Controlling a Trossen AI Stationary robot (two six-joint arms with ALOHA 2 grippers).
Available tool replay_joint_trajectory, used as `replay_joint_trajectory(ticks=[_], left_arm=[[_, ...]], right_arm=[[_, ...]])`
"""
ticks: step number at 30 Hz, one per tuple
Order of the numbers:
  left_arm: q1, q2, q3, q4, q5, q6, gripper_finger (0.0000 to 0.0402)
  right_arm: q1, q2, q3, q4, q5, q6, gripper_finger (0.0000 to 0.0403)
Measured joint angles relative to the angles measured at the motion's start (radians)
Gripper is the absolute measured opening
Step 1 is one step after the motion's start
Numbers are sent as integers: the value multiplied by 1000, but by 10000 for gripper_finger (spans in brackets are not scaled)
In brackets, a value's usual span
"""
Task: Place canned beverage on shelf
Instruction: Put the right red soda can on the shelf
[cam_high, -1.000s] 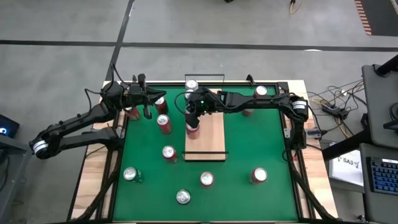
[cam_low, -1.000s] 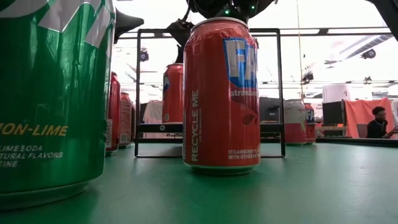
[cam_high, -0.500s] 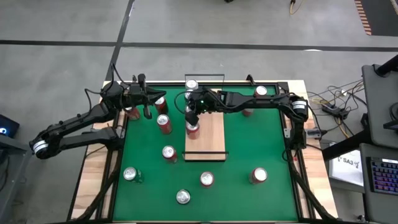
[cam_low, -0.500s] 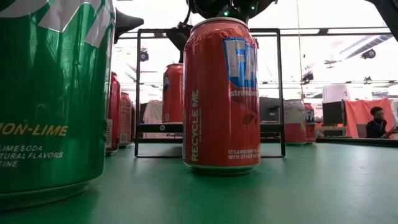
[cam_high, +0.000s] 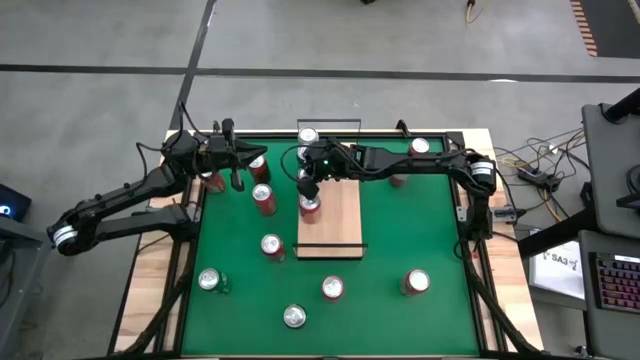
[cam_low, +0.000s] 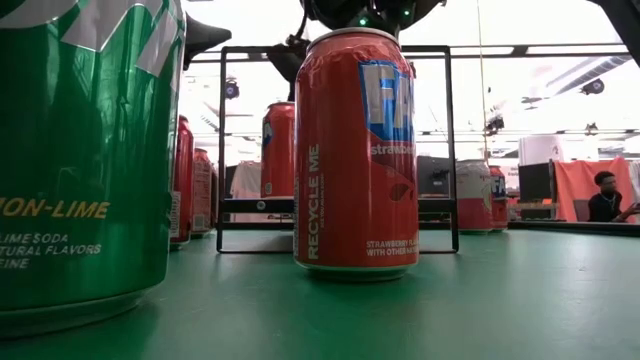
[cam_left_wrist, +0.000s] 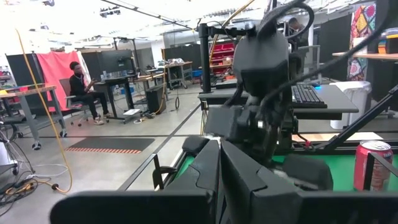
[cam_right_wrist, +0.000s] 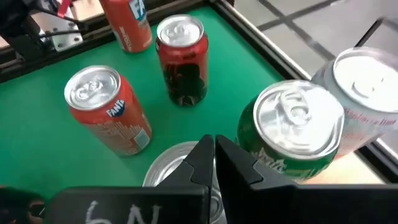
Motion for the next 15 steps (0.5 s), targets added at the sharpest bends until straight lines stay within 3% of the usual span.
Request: replay_joint_trajectory(ticks=[15], left_arm=[[0,-1,0,0,0,0,0]], right_arm=[[3,22,0,6,-54,0,9]])
